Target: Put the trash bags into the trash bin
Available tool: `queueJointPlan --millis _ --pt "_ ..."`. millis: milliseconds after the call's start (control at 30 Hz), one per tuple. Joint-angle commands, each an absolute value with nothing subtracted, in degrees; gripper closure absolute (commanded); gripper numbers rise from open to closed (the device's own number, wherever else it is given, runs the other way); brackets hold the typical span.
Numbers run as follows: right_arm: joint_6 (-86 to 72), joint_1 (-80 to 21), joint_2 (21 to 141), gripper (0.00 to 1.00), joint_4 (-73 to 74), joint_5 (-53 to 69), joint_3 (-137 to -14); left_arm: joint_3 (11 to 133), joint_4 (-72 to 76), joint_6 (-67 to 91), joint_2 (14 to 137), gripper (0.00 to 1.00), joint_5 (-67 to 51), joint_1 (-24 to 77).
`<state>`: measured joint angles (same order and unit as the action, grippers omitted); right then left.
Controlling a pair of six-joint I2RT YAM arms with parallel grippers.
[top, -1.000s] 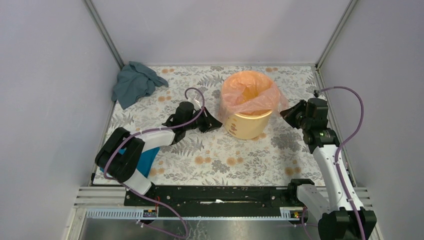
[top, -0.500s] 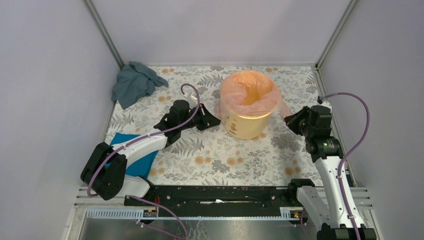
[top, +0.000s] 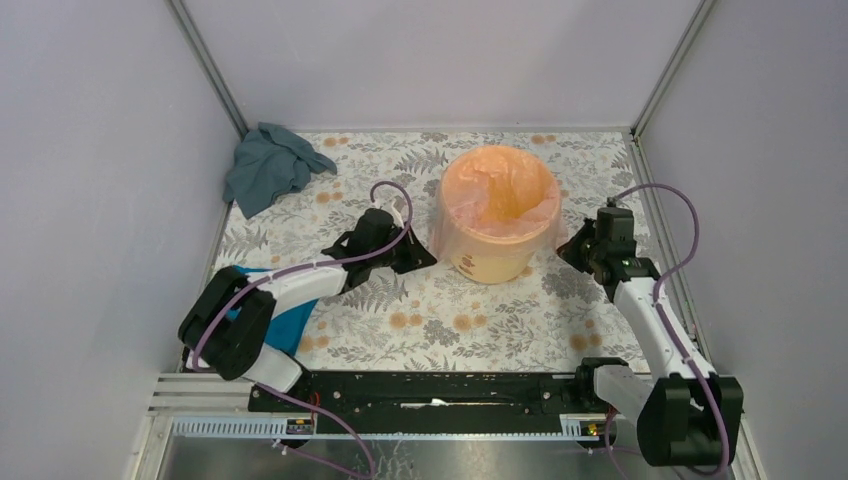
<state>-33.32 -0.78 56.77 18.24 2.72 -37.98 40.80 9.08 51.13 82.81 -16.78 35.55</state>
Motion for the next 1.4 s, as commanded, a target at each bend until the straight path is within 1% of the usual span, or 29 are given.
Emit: queueJointPlan --millis 0,100,200,233,367,467,500,633,667,733,767,833,933,1033,1100,1167,1200,1300,1367 --pt "-31.2 -0.7 62.5 1.0 9.7 12.0 -37.9 46.1 7.7 48.4 89.5 1.0 -14.9 35.6" --pt "-29.9 -0.7 66.6 0.97 7.7 14.4 -36.5 47.7 10.4 49.6 95.3 1.0 -17.1 35.7" --pt "-28.2 -0.7 70.1 0.87 7.6 15.7 -35.6 48.3 13.7 51.4 98.2 1.0 -18.7 36.1" --pt "-27.9 -0.7 71.3 0.85 7.6 16.5 -35.3 48.4 14.6 52.0 99.0 1.0 -19.2 36.4" --pt "-26.9 -0.8 76.5 0.83 5.2 21.1 -34.3 49.5 16.8 53.2 101.8 1.0 -20.4 37.6" --pt "-26.4 -0.8 78.4 0.79 5.8 20.9 -34.9 49.3 18.2 54.0 102.7 1.0 -21.0 38.2" --pt "-26.4 -0.8 78.0 0.77 6.6 19.7 -35.1 49.0 18.1 53.9 102.5 1.0 -20.9 38.2" --pt "-27.5 -0.8 73.4 0.48 12.7 10.9 -37.1 47.3 16.5 52.1 100.6 1.0 -18.9 38.2" --pt "-27.9 -0.8 72.1 0.45 14.6 8.2 -37.9 46.9 15.9 51.7 100.2 1.0 -18.6 38.2" --pt "-28.6 -0.8 69.2 0.43 18.2 3.7 -39.5 45.9 15.6 51.3 99.6 0.99 -18.2 38.2" --pt "-29.0 -0.8 67.6 0.39 19.7 1.9 -40.4 45.5 15.7 51.3 99.5 0.99 -18.2 38.2" --pt "-29.1 -0.8 64.9 0.31 23.2 -2.0 -43.0 44.8 16.1 51.5 99.7 0.99 -18.3 38.2" --pt "-28.0 -0.8 60.5 0.23 27.8 -6.4 -49.2 43.6 17.6 52.4 100.4 1.0 -18.4 38.2" --pt "-24.6 -1.6 57.3 0.14 29.2 -6.6 -57.3 43.6 20.4 54.2 101.9 1.0 -20.3 38.5" --pt "-21.7 -4.6 57.6 0.07 30.4 -8.6 -64.0 44.2 20.8 54.6 102.2 1.0 -20.2 38.9" --pt "-18.0 -10.4 59.7 0.01 31.6 -12.1 -70.7 44.8 20.8 54.6 101.8 1.0 -19.8 39.3" --pt "-16.0 -14.6 61.3 0.0 31.6 -12.1 -73.5 45.1 20.6 54.5 101.6 1.0 -19.6 39.4" --pt "-13.1 -21.3 69.6 0.0 34.9 -5.9 -81.8 45.4 19.3 53.8 100.7 0.98 -19.0 39.6" --pt "-13.5 -25.8 74.7 0.05 36.6 -5.5 -84.2 44.9 18.8 53.6 100.0 0.98 -18.5 39.7"
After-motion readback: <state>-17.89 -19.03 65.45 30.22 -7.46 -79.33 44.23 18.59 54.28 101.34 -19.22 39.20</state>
